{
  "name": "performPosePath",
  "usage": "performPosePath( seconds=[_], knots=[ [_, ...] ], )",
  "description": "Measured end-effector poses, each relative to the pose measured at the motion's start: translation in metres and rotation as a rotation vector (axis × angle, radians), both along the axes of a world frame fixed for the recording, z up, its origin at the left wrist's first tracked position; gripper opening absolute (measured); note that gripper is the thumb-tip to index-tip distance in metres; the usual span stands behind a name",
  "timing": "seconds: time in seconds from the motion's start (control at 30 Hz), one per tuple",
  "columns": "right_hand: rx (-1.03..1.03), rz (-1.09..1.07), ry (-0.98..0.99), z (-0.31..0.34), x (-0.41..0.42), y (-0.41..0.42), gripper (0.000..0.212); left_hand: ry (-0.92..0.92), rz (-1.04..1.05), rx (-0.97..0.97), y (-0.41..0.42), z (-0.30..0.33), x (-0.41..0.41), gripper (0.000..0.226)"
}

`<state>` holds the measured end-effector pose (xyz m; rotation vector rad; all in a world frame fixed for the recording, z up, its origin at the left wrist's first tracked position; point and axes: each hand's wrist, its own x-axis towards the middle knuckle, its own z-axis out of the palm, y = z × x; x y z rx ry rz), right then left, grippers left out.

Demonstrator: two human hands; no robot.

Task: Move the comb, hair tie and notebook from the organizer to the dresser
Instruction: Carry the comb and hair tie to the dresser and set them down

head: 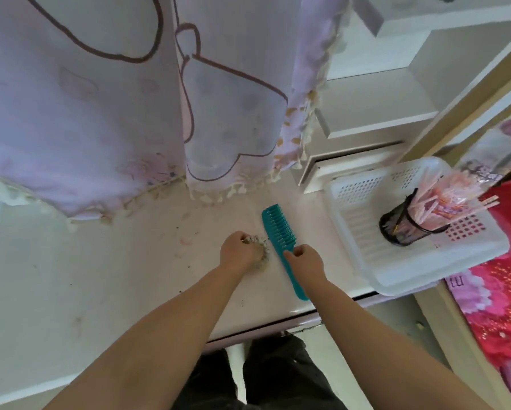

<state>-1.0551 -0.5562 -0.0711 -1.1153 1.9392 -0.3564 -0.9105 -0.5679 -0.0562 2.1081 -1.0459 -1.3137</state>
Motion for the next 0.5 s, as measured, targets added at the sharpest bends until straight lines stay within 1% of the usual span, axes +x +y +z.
performPosePath(
  seconds=[0.07, 0.2, 0.27, 0.33, 0.37, 0.47, 0.5],
  knots=[
    [-0.003, -0.003, -0.005, -0.005, -0.001, -0.005, 0.015, -0.078, -0.035, -0.031, -0.002, -0.006, 0.003, 0.012],
    [0.001, -0.045, -0.058, -0.009, -0.007, -0.004, 0.013, -0.233, -0.161, -0.101, 0.011, -0.022, 0.012, 0.043],
    [-0.026, -0.096, -0.079, -0.008, -0.011, -0.004, 0.012, -0.405, -0.254, -0.16, 0.021, -0.026, 0.022, 0.05],
    [-0.072, -0.119, -0.039, -0.006, -0.018, -0.006, 0.014, -0.576, -0.356, -0.198, 0.031, -0.033, 0.034, 0.053],
    [-0.09, -0.118, -0.016, -0.005, -0.022, -0.008, 0.014, -0.629, -0.401, -0.194, 0.035, -0.037, 0.041, 0.055],
    [-0.078, -0.013, 0.062, -0.003, -0.025, -0.013, 0.015, -0.7, -0.544, -0.149, 0.048, -0.051, 0.056, 0.061],
    [-0.063, 0.056, 0.113, -0.003, -0.023, -0.012, 0.021, -0.715, -0.586, -0.142, 0.052, -0.056, 0.059, 0.063]
  ],
)
